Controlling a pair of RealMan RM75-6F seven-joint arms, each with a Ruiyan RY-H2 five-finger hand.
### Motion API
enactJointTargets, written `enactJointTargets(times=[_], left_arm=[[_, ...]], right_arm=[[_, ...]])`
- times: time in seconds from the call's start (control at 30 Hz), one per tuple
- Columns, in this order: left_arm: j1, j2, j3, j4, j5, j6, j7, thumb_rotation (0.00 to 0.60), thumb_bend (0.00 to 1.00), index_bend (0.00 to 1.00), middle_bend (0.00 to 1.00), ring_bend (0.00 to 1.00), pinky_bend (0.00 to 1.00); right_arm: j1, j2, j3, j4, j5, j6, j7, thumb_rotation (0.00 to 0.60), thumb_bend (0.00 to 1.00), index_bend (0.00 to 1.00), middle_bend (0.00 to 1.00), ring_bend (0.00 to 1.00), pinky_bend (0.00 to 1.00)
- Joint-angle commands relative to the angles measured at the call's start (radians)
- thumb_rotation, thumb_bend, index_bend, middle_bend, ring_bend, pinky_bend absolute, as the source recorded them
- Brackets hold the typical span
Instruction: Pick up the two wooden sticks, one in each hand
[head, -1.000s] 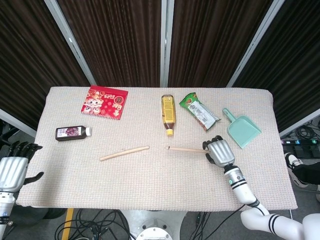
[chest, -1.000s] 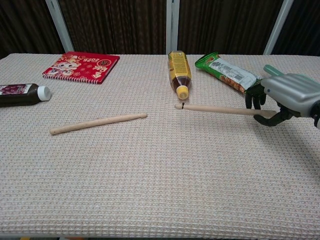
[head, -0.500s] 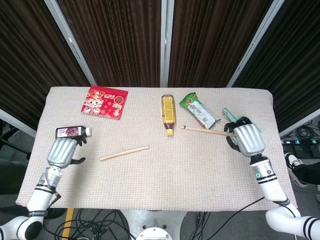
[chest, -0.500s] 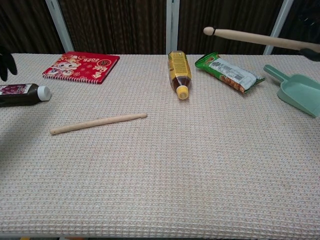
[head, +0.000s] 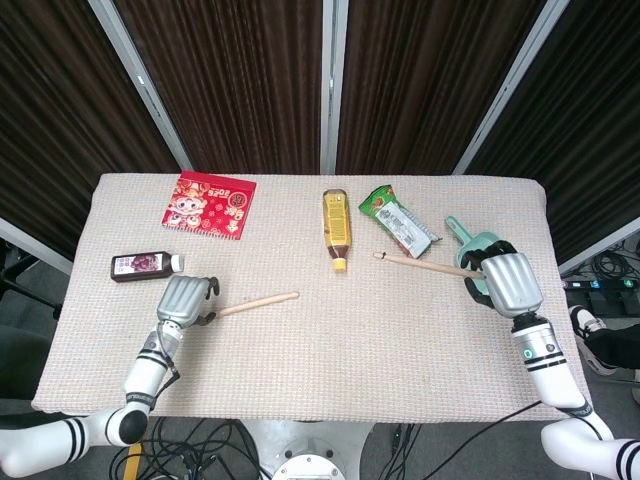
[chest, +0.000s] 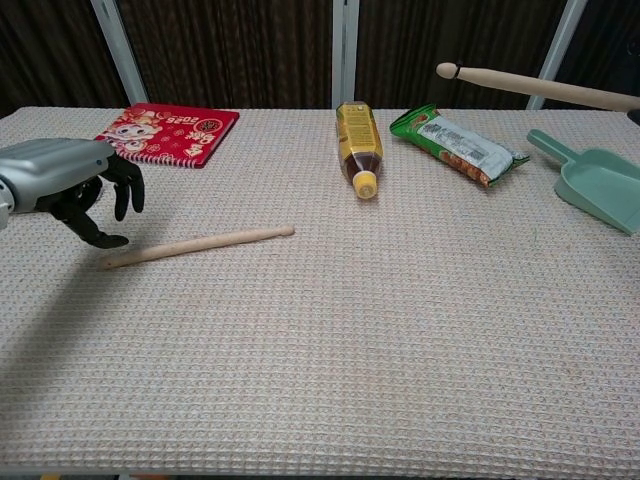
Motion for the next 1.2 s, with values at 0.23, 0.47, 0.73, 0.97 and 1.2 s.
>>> enactJointTargets(times=[0.23, 0.47, 0.73, 0.97, 1.2], left_arm=[[-0.033, -0.043, 0.036, -0.003, -0.124, 0.016, 0.124, 0.600, 0.23, 0.46, 0.50, 0.72, 0.79], [-0.051, -0.068, 0.046, 0.017, -0.168, 0.037, 0.165, 0.600, 0.24, 0.46, 0.50, 0.72, 0.80], [-0.063, -0.067, 0.053, 0.015, -0.185, 0.042, 0.165, 0.600, 0.28, 0.46, 0.50, 0.72, 0.80], [-0.072, -0.066, 0.065, 0.019, -0.201, 0.039, 0.172, 0.600, 0.30, 0.47, 0.50, 0.72, 0.80], [-0.082, -0.064, 0.070, 0.018, -0.216, 0.040, 0.176, 0.600, 0.30, 0.47, 0.50, 0.72, 0.80]], right_arm=[[0.008, -0.014, -0.010, 0.026, -0.002, -0.017, 0.020, 0.600, 0.62, 0.64, 0.63, 0.42, 0.29], [0.010, -0.023, -0.013, 0.039, 0.006, -0.024, 0.026, 0.600, 0.62, 0.64, 0.63, 0.42, 0.29], [0.007, -0.025, -0.014, 0.045, 0.008, -0.019, 0.033, 0.600, 0.62, 0.65, 0.63, 0.42, 0.29], [0.003, -0.025, -0.018, 0.044, 0.003, -0.012, 0.038, 0.600, 0.62, 0.65, 0.63, 0.42, 0.29], [0.000, -0.024, -0.022, 0.041, -0.001, -0.008, 0.040, 0.600, 0.62, 0.65, 0.63, 0.42, 0.29]])
